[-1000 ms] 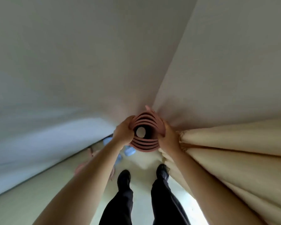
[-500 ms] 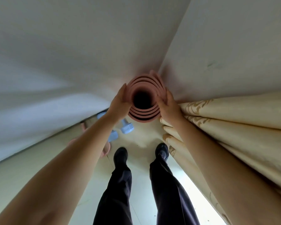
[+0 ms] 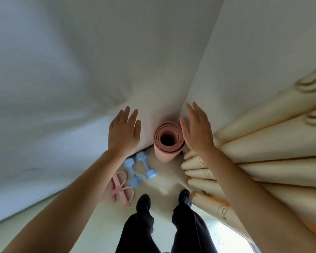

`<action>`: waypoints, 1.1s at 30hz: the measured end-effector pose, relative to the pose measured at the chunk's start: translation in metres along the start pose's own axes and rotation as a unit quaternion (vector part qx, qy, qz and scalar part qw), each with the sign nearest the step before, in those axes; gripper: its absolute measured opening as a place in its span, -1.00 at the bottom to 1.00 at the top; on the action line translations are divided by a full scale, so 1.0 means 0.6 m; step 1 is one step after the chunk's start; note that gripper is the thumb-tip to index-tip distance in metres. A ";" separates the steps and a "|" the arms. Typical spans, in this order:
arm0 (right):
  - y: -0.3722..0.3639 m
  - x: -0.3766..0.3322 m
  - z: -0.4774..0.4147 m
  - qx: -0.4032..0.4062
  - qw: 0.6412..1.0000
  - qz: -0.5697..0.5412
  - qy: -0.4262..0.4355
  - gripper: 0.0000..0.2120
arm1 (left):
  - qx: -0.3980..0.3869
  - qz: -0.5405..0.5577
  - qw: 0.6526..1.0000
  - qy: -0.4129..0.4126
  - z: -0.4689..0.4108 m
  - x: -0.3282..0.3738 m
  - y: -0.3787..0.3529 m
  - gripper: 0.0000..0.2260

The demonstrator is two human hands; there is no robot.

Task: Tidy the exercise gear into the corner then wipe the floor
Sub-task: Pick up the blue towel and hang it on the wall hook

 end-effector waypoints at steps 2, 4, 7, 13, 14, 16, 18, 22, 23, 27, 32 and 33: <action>0.079 -0.070 -0.009 0.058 0.995 0.051 0.065 -0.45 | 0.080 -0.033 0.994 -0.066 0.027 0.025 0.090 -0.57; 0.147 -0.132 -0.016 0.111 0.984 0.081 0.115 -0.43 | 0.154 -0.065 0.979 -0.118 0.052 0.042 0.173 -0.57; 0.229 -0.212 -0.023 0.175 0.965 0.085 0.177 -0.38 | 0.243 -0.119 0.957 -0.109 0.090 0.047 0.295 -0.53; 0.303 -0.345 -0.020 0.197 0.926 0.046 0.319 -0.33 | 0.369 -0.151 0.916 0.052 0.219 0.016 0.465 -0.46; 0.303 -0.357 -0.013 0.195 0.923 0.035 0.331 -0.33 | 0.375 -0.146 0.912 0.075 0.247 0.010 0.468 -0.45; 0.296 -0.376 0.006 0.186 0.918 0.008 0.351 -0.33 | 0.373 -0.137 0.909 0.125 0.305 -0.001 0.458 -0.44; 0.275 -0.395 0.040 0.157 0.904 -0.013 0.398 -0.32 | 0.366 -0.138 0.901 0.188 0.382 -0.008 0.432 -0.42; 0.224 -0.472 0.126 0.116 0.875 -0.046 0.468 -0.33 | 0.350 -0.193 0.880 0.258 0.535 -0.032 0.425 -0.40; 0.215 -0.500 0.155 0.108 0.868 -0.062 0.481 -0.33 | 0.350 -0.208 0.871 0.273 0.573 -0.039 0.438 -0.39; 0.200 -0.626 0.294 0.075 0.823 -0.105 0.553 -0.33 | 0.374 -0.265 0.830 0.318 0.742 -0.070 0.503 -0.40; 0.179 -0.756 0.483 0.067 0.773 -0.124 0.618 -0.32 | 0.394 -0.295 0.785 0.377 0.980 -0.128 0.527 -0.40; 0.170 -0.783 0.526 0.064 0.766 -0.130 0.626 -0.31 | 0.395 -0.294 0.776 0.394 1.035 -0.144 0.524 -0.40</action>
Point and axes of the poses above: each hand's wrist, its own z-axis away from the middle knuckle, its own y-axis out of the back of the hand, x = y × z, the point moved 5 cm from there along -z, towards the middle knuckle, and after that the axes turned 4 degrees about y, right-handed, at the moved point
